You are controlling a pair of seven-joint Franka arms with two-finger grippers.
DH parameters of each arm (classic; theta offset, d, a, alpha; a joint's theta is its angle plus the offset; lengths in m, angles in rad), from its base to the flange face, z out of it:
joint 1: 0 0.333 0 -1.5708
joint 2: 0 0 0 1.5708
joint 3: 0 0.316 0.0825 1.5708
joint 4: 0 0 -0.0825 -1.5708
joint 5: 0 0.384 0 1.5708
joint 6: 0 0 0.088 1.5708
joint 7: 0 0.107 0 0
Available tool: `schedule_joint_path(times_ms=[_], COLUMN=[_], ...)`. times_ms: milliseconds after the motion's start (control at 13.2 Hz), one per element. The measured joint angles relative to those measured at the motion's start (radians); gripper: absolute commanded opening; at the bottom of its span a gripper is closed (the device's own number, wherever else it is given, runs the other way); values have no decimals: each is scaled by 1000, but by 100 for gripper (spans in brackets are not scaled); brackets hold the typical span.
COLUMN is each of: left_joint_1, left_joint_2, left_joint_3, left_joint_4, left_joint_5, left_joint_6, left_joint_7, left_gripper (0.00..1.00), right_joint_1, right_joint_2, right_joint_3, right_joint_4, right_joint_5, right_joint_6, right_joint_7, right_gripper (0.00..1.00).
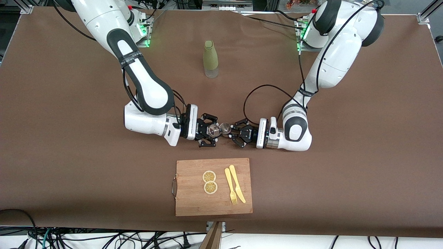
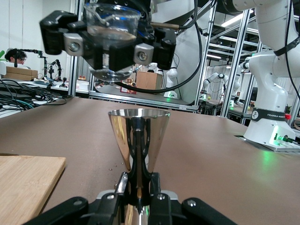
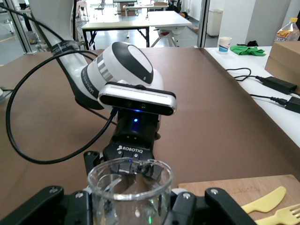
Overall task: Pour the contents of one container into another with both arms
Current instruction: 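Tilt the glass with the right gripper to pour into the held jigger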
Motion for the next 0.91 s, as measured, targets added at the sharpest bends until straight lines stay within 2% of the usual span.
schedule_joint_path(times_ms=[606,908], left_joint_1=[-17,-17], left_joint_2=[23,24], left_joint_3=[0,0], left_joint_4=[34,37], left_joint_5=[-1,-1], left_joint_6=[23,24], left_joint_7=[0,0], left_gripper=[0,0], right_joint_1=[26,42], right_joint_2=[-25,-30], right_joint_3=[0,0], right_joint_4=[-37,-37], right_joint_5=[-85,-214], right_joint_6=[64,80], right_joint_7=[6,93], right_gripper=[2,2])
